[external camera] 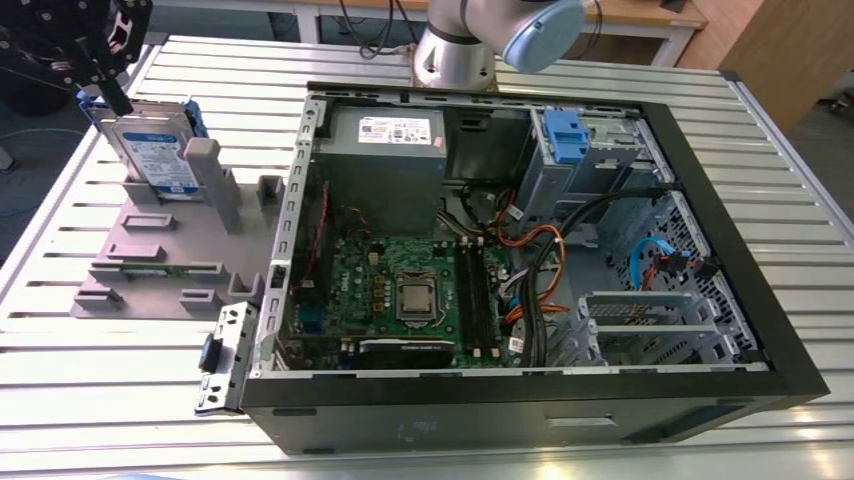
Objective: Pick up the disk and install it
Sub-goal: 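Pick up the disk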
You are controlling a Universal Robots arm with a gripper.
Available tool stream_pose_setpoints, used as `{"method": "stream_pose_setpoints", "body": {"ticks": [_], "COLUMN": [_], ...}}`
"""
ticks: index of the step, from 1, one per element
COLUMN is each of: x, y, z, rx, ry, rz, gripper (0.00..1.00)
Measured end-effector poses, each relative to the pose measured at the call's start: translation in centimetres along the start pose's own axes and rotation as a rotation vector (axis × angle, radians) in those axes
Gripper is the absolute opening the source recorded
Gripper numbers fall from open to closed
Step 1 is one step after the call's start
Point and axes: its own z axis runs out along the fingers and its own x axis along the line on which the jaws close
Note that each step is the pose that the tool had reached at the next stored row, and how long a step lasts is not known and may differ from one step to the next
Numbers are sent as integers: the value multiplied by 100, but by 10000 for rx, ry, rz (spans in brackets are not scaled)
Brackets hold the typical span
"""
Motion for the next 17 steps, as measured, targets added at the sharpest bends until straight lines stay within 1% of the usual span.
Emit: {"method": "stream_pose_setpoints", "body": {"ticks": [17], "x": [0], "y": [0], "z": [0], "rx": [-4], "ry": [-1], "rz": [-141], "gripper": [11]}}
